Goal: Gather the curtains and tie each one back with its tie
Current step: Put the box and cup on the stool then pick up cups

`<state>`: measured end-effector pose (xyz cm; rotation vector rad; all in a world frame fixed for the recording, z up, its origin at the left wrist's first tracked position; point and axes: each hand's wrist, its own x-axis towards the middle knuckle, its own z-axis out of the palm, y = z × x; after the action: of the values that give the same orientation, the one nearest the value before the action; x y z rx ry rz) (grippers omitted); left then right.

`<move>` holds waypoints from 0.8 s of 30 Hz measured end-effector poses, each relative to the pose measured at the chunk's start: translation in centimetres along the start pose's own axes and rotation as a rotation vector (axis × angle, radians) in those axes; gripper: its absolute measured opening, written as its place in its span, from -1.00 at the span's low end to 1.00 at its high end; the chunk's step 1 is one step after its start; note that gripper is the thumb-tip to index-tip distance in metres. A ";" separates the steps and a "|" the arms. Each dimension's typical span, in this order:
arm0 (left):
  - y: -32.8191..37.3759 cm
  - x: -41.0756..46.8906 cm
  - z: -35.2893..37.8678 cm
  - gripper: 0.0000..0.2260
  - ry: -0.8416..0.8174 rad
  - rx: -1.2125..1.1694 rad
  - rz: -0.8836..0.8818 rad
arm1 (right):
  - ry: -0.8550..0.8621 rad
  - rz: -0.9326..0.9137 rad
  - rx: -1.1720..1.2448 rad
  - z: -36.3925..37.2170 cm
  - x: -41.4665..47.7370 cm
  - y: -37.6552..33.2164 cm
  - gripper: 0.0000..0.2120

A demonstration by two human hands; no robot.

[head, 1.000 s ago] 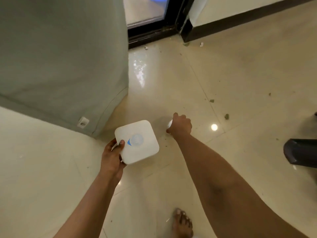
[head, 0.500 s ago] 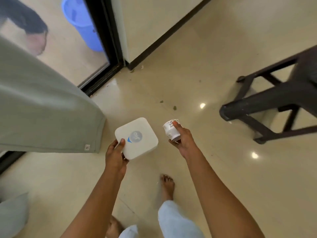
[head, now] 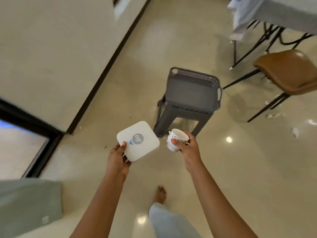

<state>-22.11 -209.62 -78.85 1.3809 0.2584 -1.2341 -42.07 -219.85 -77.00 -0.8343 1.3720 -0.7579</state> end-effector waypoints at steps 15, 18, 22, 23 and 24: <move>6.9 16.0 36.3 -0.65 -0.031 0.322 0.234 | 0.244 -0.170 -0.496 -9.4 26.6 -15.5 -0.32; 5.2 22.0 40.1 -0.66 0.032 0.476 0.206 | 0.265 -0.135 -0.532 -10.2 32.1 -14.9 -0.33; 2.8 28.0 42.7 -0.65 0.050 0.672 0.188 | 0.273 -0.056 -0.546 -10.8 38.0 -13.3 -0.33; 2.2 29.4 43.1 -0.66 0.047 0.707 0.185 | 0.268 -0.049 -0.554 -10.9 39.3 -12.8 -0.31; 1.8 30.7 43.5 -0.66 0.048 0.733 0.187 | 0.265 -0.046 -0.563 -11.0 40.5 -12.3 -0.30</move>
<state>-29.87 -261.24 -89.48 2.0058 -0.3233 -1.1847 -50.27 -261.49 -87.49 -1.2366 1.8497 -0.5299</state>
